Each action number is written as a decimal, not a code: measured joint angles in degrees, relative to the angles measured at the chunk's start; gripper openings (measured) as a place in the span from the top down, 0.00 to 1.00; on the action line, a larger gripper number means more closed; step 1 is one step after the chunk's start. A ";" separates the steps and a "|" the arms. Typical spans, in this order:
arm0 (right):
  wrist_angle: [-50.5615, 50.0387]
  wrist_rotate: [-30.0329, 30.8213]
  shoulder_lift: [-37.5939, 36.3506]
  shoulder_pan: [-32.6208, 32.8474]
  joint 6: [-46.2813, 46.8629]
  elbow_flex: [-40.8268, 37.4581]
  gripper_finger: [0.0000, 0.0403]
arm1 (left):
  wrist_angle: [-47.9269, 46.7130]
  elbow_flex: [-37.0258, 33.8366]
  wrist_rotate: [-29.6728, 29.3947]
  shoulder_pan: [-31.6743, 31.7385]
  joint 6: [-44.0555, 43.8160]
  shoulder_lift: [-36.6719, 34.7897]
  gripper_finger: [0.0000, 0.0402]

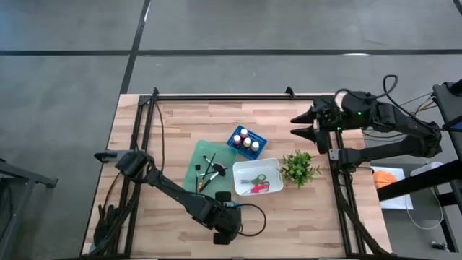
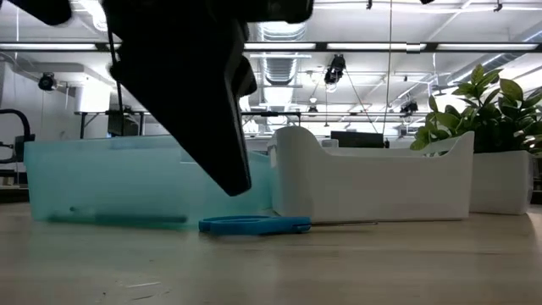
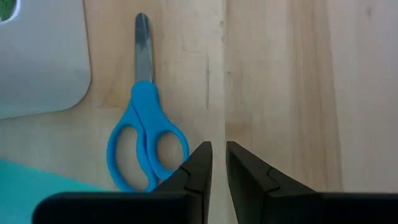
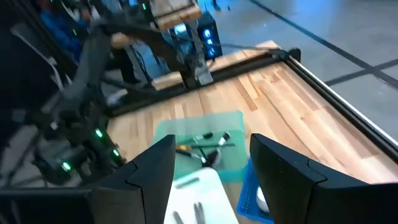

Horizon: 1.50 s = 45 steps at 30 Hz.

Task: Pick & Place Paint Supplies
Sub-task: Put the blue scissors into the white bin

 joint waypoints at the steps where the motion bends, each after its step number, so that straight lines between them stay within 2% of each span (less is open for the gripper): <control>1: 1.02 -0.02 -0.77 0.00 0.71 -0.81 0.49 | 0.06 0.00 0.12 0.21 -0.14 0.19 0.86; 8: 4.55 -0.13 -4.07 0.00 2.14 -2.47 0.49 | 0.07 0.00 -0.21 1.27 -0.32 0.38 0.86; 24: 3.74 -0.11 -3.92 0.00 0.10 2.30 0.49 | 1.30 -1.15 1.73 3.98 -0.32 0.38 0.86; 45: 3.56 -1.14 -3.94 0.00 0.16 2.29 0.49 | 2.69 -1.51 -0.12 5.43 -1.80 0.38 0.86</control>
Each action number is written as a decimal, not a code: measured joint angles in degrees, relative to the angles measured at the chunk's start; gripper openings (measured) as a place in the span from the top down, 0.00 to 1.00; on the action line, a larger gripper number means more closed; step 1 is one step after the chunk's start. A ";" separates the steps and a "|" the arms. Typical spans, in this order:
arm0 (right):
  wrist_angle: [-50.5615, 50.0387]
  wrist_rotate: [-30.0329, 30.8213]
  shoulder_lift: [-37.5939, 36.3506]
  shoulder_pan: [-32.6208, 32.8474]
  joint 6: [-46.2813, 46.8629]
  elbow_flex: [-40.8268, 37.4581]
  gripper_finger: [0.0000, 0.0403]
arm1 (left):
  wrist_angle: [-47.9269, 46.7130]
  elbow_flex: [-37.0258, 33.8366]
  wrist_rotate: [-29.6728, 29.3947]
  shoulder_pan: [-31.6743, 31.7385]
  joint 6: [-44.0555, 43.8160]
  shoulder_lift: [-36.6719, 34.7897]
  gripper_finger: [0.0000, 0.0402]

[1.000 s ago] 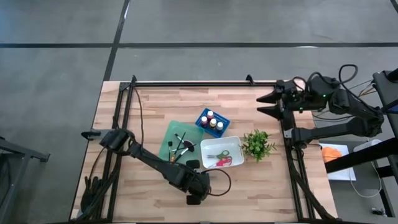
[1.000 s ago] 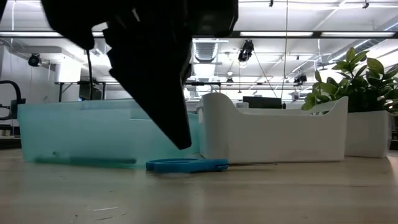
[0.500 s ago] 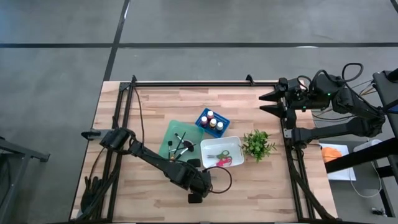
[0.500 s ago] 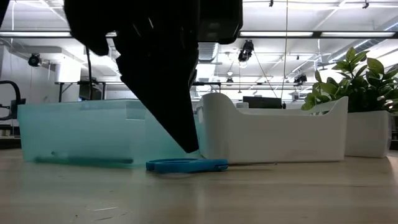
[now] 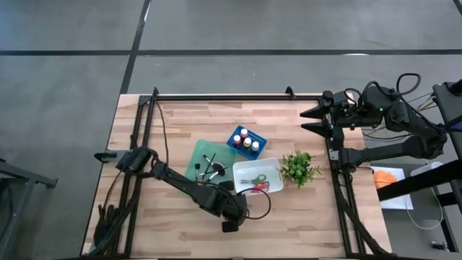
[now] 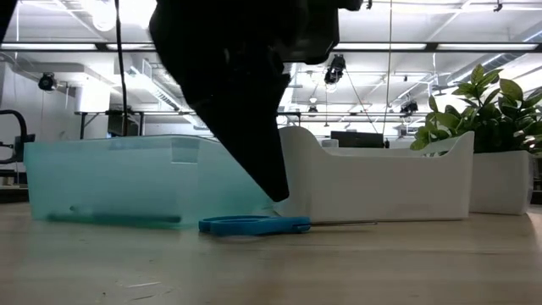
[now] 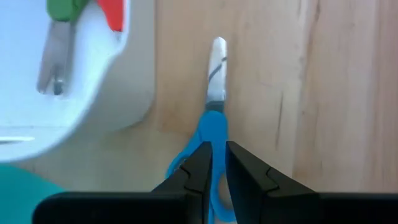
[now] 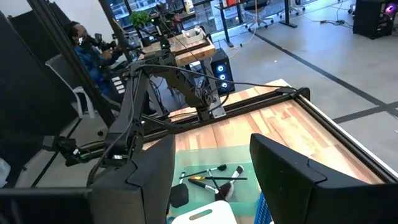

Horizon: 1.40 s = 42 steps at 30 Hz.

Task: Pick & Place Paint Supplies
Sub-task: Put the blue scissors into the white bin

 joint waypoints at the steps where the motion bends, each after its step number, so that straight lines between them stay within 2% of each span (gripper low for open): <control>1: 0.00 0.00 0.00 0.00 0.00 0.00 0.49 | 0.22 -0.02 -0.07 0.19 0.00 0.00 0.86; 15: 0.08 -0.13 0.00 0.00 0.02 0.00 0.49 | 4.79 -1.18 1.91 1.33 -0.62 0.00 0.86; 26: 0.33 -0.42 -0.07 0.00 0.04 0.00 0.49 | 5.14 -1.18 0.49 1.70 -0.66 0.57 0.86; 38: 0.35 -0.35 -0.09 1.51 0.04 0.00 0.49 | 6.22 1.16 4.51 1.28 -1.16 3.54 0.86; 42: 0.35 -0.35 -0.07 1.51 0.04 0.00 0.49 | 6.39 2.95 8.80 0.68 -0.31 3.67 0.86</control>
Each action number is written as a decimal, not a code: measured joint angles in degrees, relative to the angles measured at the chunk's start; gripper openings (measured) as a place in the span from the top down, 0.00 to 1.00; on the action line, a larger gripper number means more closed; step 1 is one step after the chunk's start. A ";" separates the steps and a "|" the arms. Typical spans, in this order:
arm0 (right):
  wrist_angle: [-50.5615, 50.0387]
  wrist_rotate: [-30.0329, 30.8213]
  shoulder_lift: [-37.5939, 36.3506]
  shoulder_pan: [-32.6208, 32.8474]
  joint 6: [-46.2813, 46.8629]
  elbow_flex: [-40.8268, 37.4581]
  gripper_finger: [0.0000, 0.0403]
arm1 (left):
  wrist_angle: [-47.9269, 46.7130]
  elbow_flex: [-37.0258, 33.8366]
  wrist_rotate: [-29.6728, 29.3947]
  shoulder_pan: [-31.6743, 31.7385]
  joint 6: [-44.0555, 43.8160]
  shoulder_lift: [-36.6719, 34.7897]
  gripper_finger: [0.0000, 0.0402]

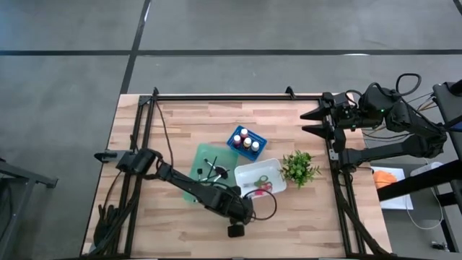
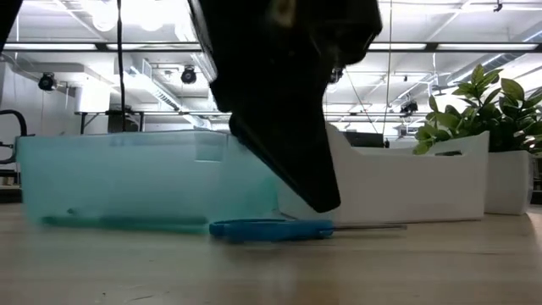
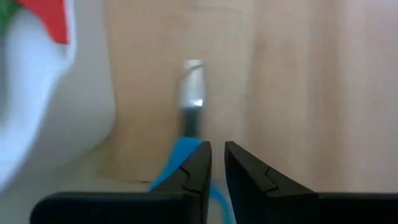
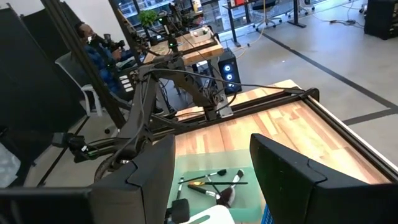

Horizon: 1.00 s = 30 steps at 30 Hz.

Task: Pick & Place Paint Supplies
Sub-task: Put the blue scissors into the white bin, then adjust the green bin

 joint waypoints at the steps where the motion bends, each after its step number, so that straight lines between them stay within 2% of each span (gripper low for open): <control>1: -0.02 0.00 0.00 0.00 0.00 0.00 0.49 | 0.10 0.20 0.57 -0.30 0.18 0.00 0.86; 6: 0.00 0.06 0.00 0.14 0.00 0.00 0.49 | -0.95 1.87 0.54 -1.53 0.30 0.17 0.86; 14: 0.00 0.15 0.00 1.11 -0.02 -0.04 0.49 | -7.25 5.44 -7.88 -2.16 0.16 -0.24 0.86; 21: -0.09 0.13 -0.02 1.11 0.00 -0.11 0.49 | -8.90 5.70 -9.35 -2.49 0.13 -3.16 0.86; 24: -0.15 0.13 -0.07 1.11 0.20 -0.11 0.49 | -9.30 5.70 -7.16 -3.82 -0.10 -5.62 0.87; 30: -0.46 0.07 -0.07 1.11 0.04 -0.28 0.49 | -13.10 5.40 2.30 -7.85 -3.27 -7.13 0.93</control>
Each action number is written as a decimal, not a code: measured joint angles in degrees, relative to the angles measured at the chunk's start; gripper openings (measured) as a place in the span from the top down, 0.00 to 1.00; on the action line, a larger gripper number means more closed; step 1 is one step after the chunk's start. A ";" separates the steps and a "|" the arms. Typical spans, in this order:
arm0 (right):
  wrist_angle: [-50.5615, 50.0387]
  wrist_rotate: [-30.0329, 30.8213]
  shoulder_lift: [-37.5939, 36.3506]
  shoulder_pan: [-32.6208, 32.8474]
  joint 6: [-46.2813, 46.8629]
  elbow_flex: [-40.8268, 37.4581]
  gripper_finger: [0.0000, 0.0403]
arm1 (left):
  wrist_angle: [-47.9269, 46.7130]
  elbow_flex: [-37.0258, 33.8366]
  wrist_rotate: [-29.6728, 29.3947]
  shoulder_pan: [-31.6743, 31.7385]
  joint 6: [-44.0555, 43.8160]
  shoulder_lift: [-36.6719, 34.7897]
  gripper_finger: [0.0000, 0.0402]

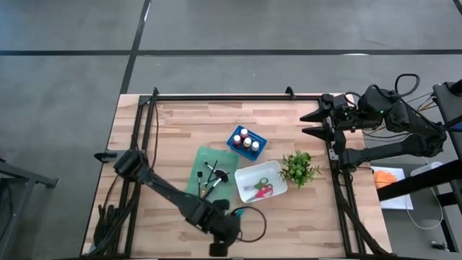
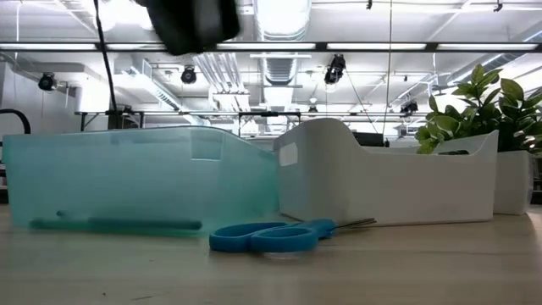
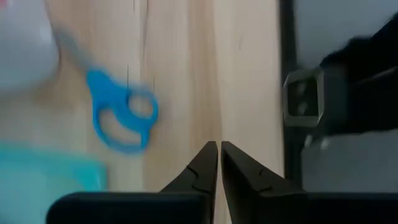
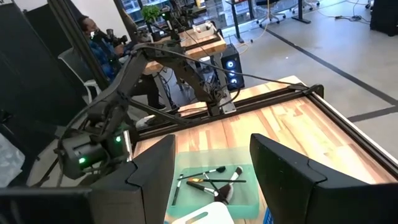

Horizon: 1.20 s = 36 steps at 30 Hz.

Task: Pick & Place Paint Supplies
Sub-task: Adjust the green bin

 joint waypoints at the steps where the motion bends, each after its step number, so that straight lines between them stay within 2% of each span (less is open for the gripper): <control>1: -0.07 0.00 0.00 0.00 -0.02 0.00 0.49 | -1.70 -0.12 -0.01 -0.75 -1.12 0.09 0.94; 7: -0.04 -0.10 -0.04 0.00 -0.66 -0.11 0.49 | -10.31 -4.47 -4.22 -3.48 -10.92 0.10 0.96; 16: -0.03 -0.09 -0.03 0.00 -1.14 -0.13 0.49 | -9.74 -11.22 -5.16 -1.03 -13.70 0.04 0.96; 29: -0.57 -0.07 -0.04 0.00 -1.07 -0.11 0.49 | -8.02 -11.39 -8.39 2.67 -11.54 -0.03 0.96; 32: -0.92 -0.07 -0.04 0.00 -0.91 -0.11 0.49 | -8.08 -11.22 -8.29 2.73 -11.51 -0.07 0.96; 36: -1.58 -0.09 -0.04 0.00 -0.46 -0.11 0.49 | -7.53 -9.21 -5.37 2.01 -10.93 -1.30 0.96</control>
